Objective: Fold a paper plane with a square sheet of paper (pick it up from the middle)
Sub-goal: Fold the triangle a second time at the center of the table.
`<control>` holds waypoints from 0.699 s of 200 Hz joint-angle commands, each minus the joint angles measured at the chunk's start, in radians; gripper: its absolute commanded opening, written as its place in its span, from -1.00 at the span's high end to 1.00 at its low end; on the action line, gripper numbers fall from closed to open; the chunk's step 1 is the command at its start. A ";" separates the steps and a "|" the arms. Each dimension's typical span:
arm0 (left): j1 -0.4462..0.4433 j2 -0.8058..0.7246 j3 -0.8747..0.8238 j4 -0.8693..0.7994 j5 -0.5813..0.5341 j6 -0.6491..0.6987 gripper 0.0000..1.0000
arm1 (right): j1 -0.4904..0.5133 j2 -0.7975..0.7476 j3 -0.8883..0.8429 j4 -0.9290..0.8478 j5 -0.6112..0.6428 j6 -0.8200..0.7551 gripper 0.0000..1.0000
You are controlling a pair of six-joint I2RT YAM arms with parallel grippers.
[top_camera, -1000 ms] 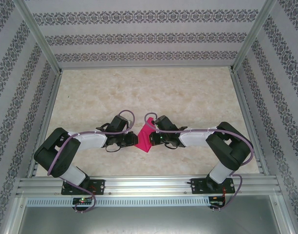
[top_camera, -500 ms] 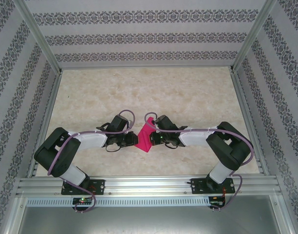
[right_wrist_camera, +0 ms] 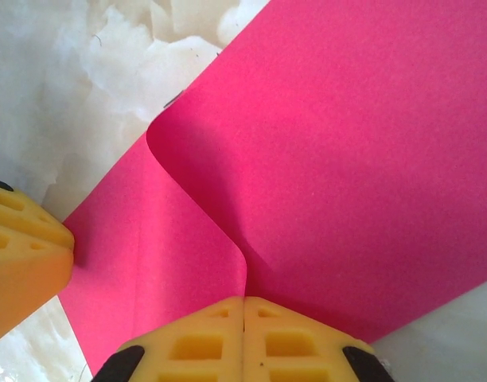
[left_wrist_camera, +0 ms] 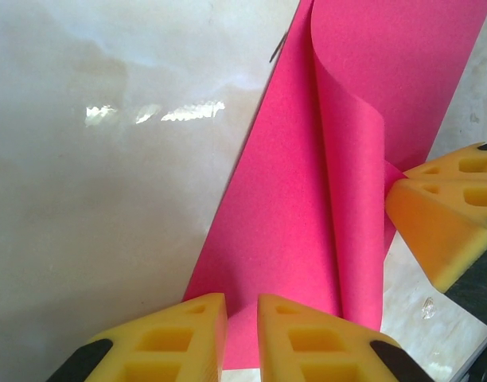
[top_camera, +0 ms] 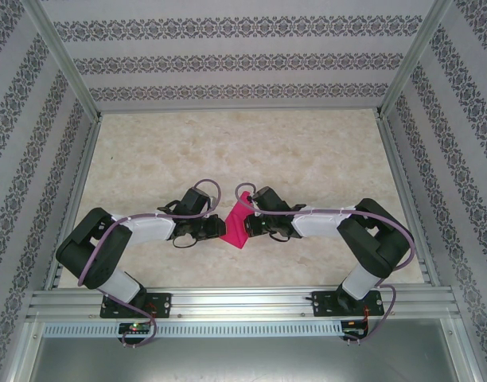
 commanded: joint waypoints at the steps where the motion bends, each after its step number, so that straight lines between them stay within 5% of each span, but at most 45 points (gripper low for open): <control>1: -0.016 0.021 0.006 -0.063 -0.040 0.030 0.58 | -0.011 0.000 0.023 -0.011 0.029 -0.016 0.88; 140: -0.016 0.024 0.010 -0.073 -0.043 0.039 0.59 | -0.017 0.020 0.044 -0.018 0.022 -0.034 0.86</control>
